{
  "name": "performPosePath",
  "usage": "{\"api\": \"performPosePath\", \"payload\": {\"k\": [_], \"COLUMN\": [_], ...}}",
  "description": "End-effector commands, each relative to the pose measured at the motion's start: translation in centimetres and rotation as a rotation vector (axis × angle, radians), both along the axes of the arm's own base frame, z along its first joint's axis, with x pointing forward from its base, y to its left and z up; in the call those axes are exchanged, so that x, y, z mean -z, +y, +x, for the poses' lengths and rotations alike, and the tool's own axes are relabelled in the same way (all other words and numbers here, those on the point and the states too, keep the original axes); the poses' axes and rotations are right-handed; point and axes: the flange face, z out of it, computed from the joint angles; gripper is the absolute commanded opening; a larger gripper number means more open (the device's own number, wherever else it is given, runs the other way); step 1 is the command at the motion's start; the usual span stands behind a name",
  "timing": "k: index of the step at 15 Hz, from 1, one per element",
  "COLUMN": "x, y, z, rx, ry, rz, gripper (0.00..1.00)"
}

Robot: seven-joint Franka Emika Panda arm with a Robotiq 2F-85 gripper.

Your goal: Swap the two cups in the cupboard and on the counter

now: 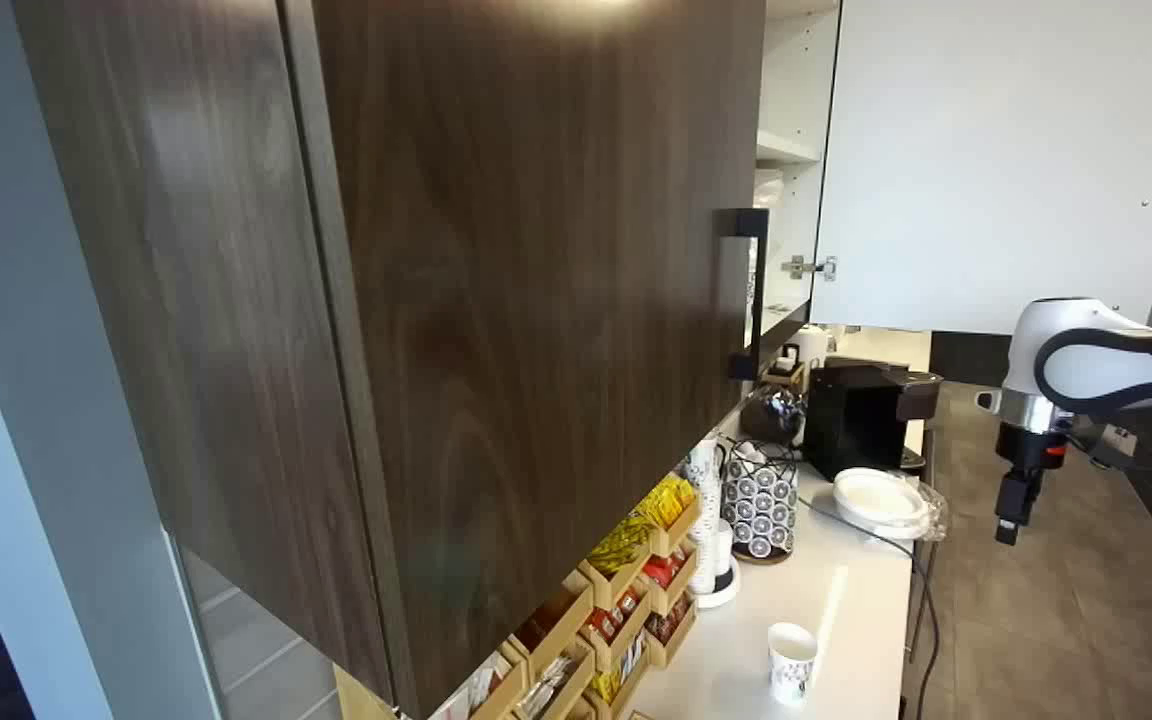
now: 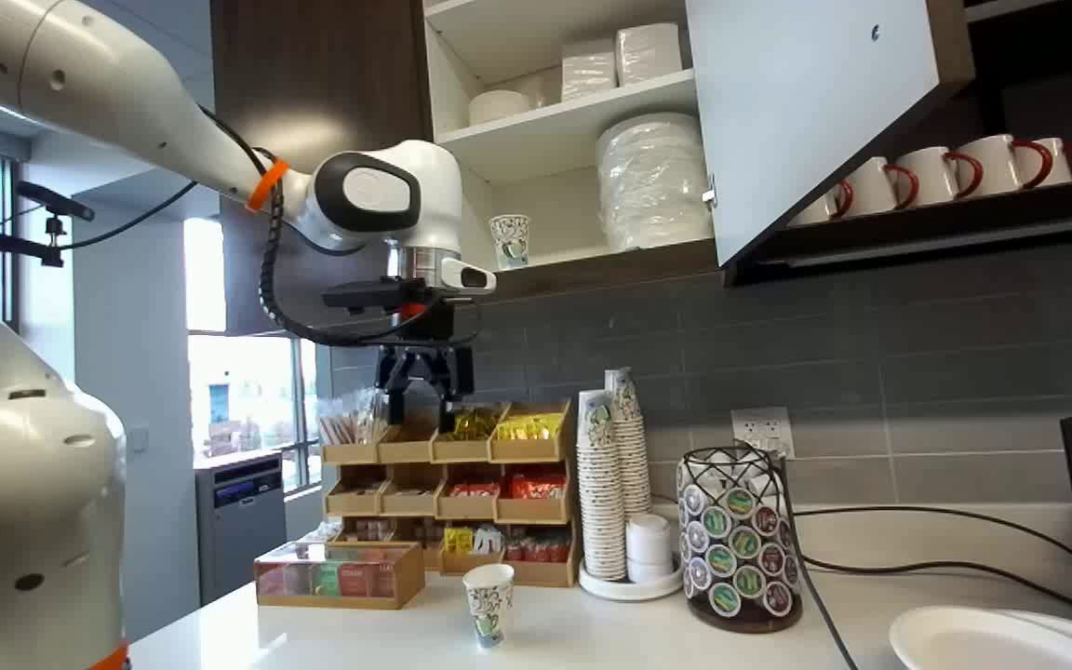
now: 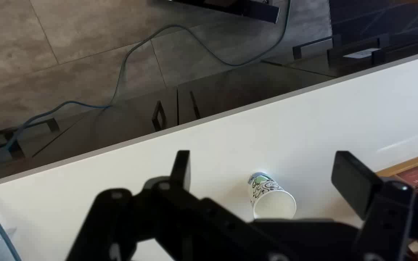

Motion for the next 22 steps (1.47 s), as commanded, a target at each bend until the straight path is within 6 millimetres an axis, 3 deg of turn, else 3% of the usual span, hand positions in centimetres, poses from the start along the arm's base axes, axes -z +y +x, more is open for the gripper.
{"api": "performPosePath", "payload": {"k": [1,6,11,14,18,19,22], "x": [0.0,0.0,-7.0,-12.3,-17.9,-16.3,-18.2], "y": [0.0,0.0,2.7,5.6,9.5,8.1,9.4], "z": [0.0,0.0,1.3,2.0,3.3,2.6,2.8], "rx": [0.000,0.000,-0.061,-0.098,-0.135,-0.132,-0.146], "ry": [0.001,0.001,-0.136,-0.243,-0.400,-0.352,-0.400], "rz": [0.000,0.000,0.000,0.072,0.142,0.109,0.120], "gripper": [1.00,1.00,1.00,1.00,1.00,1.00,1.00]}}
